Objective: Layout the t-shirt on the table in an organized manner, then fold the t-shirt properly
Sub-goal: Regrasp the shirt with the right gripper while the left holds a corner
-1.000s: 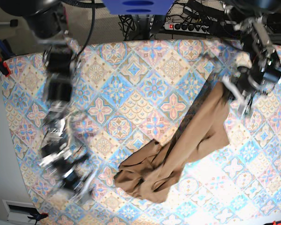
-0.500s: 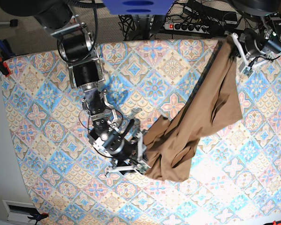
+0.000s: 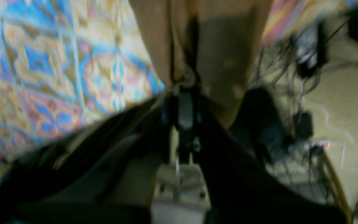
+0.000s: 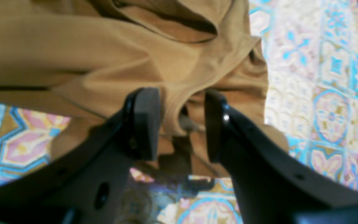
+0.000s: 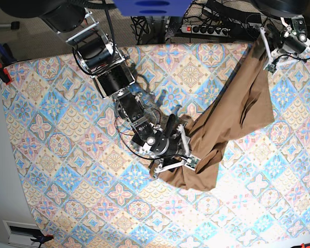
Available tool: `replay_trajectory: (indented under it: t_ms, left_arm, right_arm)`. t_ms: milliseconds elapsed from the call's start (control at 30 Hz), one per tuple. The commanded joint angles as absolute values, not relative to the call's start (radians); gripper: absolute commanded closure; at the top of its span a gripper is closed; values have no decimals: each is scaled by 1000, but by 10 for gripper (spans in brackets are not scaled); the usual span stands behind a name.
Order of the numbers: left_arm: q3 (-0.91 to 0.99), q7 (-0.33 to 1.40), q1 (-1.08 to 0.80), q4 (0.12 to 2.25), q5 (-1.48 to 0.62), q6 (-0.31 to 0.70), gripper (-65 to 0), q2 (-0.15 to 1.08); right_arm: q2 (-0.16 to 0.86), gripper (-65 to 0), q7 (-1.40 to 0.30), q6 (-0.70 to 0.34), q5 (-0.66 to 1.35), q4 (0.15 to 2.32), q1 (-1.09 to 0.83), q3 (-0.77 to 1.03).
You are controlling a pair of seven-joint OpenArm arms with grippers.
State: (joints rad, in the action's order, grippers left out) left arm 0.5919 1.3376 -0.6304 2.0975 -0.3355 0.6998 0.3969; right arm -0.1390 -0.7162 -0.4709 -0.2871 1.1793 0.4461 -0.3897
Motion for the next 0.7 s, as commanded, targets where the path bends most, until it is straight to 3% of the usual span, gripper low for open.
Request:
replay_trajectory:
  t_ms: [0,333,667]
  left_arm:
    - [599,1346,-644,2112,-300,698,0,409]
    - [599,1345,-657,2106,-79,698,0,400]
    - [578,1251,-654,2100,2,698,0,366]
  right_arm:
    - [-154,-233,-690,-463,-274,1190,479,-390]
    - [-154,-233,-693,-463,-220,1190,466,-414]
    - [-154,-232,-696,-463,-226,1202,351,-498]
